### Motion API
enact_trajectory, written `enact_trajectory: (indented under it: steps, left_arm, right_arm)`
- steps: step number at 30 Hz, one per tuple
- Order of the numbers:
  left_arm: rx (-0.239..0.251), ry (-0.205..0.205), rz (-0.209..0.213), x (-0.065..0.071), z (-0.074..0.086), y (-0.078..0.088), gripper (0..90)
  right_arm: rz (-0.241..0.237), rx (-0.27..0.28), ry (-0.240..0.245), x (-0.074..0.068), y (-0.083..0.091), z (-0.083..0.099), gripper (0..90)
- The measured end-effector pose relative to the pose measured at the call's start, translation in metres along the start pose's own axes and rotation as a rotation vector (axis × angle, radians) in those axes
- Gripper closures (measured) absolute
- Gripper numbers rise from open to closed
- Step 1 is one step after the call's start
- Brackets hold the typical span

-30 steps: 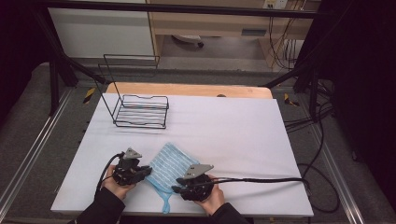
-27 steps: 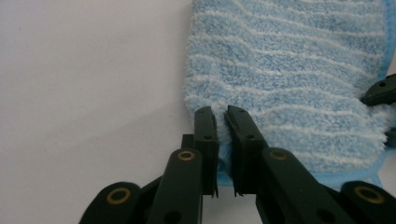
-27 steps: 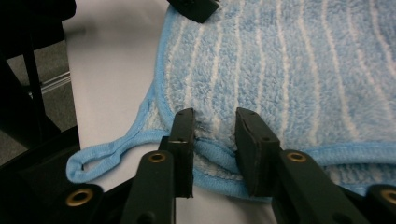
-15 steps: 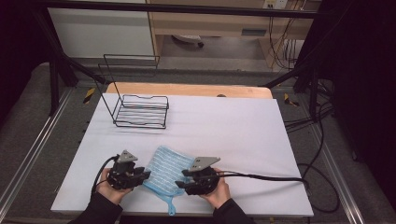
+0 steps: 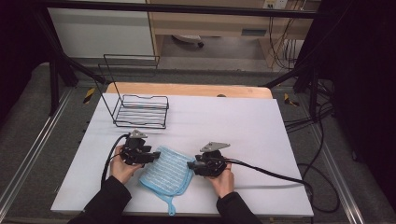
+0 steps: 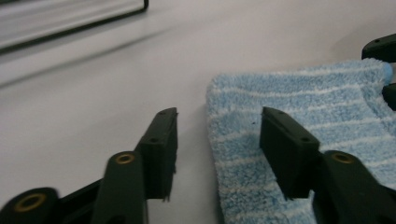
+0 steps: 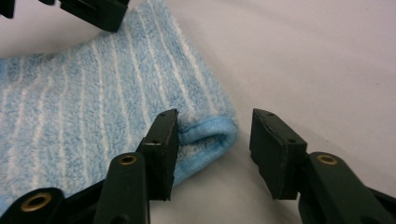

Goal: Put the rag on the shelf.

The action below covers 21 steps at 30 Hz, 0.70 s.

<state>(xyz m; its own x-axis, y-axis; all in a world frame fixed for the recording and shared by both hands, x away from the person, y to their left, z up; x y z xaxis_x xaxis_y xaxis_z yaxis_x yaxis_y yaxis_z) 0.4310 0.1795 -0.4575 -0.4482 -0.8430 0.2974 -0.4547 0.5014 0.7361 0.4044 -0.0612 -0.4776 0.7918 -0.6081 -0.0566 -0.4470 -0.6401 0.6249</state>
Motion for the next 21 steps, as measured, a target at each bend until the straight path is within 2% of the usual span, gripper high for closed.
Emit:
enact_trajectory:
  steps: [2,4,5,6,7,10,13,17,21]
  left_arm:
    - [-0.047,-0.015,0.017,0.000,0.004,-0.006,57.4]
    - [-0.051,-0.013,0.024,0.001,0.005,-0.006,60.6]
    - [-0.049,-0.002,0.035,0.001,0.006,-0.005,68.1]
    - [-0.054,0.001,0.033,0.002,0.007,-0.006,68.1]
    - [-0.060,0.006,0.031,0.002,0.008,-0.007,73.7]
    - [-0.058,0.024,0.032,0.002,0.009,-0.005,79.9]
    - [-0.044,0.021,0.020,0.003,0.010,-0.001,81.3]
    - [-0.023,0.022,-0.014,0.002,0.016,0.009,81.7]
    - [-0.001,0.047,-0.028,-0.003,0.021,0.017,81.7]
  right_arm:
    - [-0.017,-0.005,-0.016,0.000,-0.003,0.001,59.2]
    - [-0.024,-0.002,-0.014,0.001,-0.005,0.001,60.9]
    - [-0.031,-0.005,-0.027,0.001,-0.006,0.001,64.4]
    - [-0.031,-0.005,-0.027,0.001,-0.006,0.001,64.4]
    - [-0.041,-0.010,-0.042,0.002,-0.007,0.000,68.4]
    - [-0.063,-0.006,-0.045,0.002,-0.008,-0.001,77.7]
    - [-0.075,-0.011,-0.050,0.003,-0.008,-0.003,80.6]
    - [-0.064,-0.008,-0.005,0.006,-0.010,-0.013,82.4]
    - [-0.065,-0.002,0.033,0.005,-0.016,-0.025,82.4]
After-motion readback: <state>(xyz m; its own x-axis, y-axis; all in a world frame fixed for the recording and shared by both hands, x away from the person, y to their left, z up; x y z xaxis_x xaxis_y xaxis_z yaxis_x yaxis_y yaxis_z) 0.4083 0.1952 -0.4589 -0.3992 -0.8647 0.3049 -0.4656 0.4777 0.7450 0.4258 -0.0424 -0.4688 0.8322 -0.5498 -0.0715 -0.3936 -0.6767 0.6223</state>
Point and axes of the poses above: each handheld gripper's, and its own axes: y roughly backward along the jaws, z roughly out of its underside, x roughly to its right, the point moved 4 cm from there along -y, roughly forward along the jaws, and after that the axes turned 11 degrees about y, right-handed, at the moved point
